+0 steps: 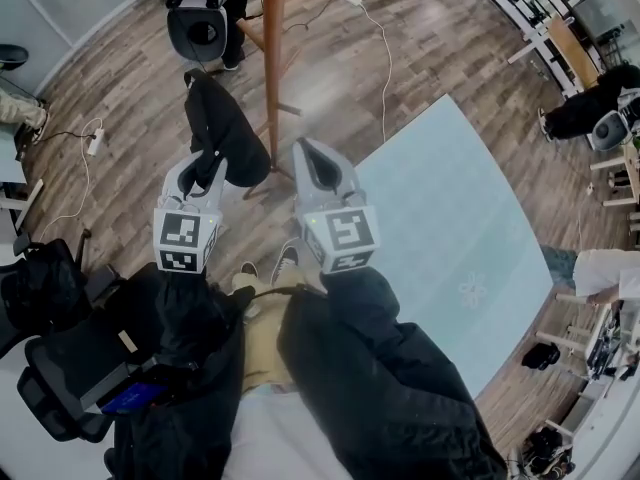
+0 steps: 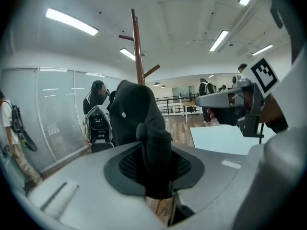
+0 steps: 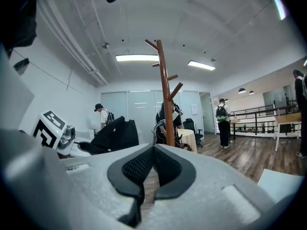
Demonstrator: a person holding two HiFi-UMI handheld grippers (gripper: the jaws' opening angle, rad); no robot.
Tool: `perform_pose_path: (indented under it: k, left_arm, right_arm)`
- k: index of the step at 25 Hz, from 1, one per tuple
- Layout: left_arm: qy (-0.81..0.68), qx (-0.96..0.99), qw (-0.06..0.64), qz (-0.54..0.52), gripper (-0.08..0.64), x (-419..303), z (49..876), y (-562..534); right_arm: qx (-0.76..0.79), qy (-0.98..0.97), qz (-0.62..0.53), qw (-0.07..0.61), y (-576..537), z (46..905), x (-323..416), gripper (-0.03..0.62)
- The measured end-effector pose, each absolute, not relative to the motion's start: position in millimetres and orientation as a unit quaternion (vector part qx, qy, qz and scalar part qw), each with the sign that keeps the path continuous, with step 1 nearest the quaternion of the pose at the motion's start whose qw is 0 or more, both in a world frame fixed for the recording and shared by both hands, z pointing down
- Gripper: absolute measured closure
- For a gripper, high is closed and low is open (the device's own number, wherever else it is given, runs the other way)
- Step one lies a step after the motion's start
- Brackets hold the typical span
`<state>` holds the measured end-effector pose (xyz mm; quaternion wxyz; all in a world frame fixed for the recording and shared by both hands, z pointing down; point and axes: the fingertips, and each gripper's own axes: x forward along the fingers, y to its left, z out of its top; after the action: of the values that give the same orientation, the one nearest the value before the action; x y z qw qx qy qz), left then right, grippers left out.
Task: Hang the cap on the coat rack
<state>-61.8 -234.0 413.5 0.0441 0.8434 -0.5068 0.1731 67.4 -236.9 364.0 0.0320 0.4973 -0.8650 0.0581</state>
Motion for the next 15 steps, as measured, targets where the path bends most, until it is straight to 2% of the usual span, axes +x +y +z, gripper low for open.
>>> perform_pose_path:
  k: [4,15]
  left_arm:
    - [-0.500,0.840,0.072,0.196,0.467,-73,456,-236]
    - [-0.442,0.857,0.071,0.255,0.466,-69,539,-251]
  right_arm:
    - [0.498,-0.863,0.074,0.049,-248,381,63,0.598]
    - [0.519,-0.845,0.102,0.080,-284,447,34,0.598]
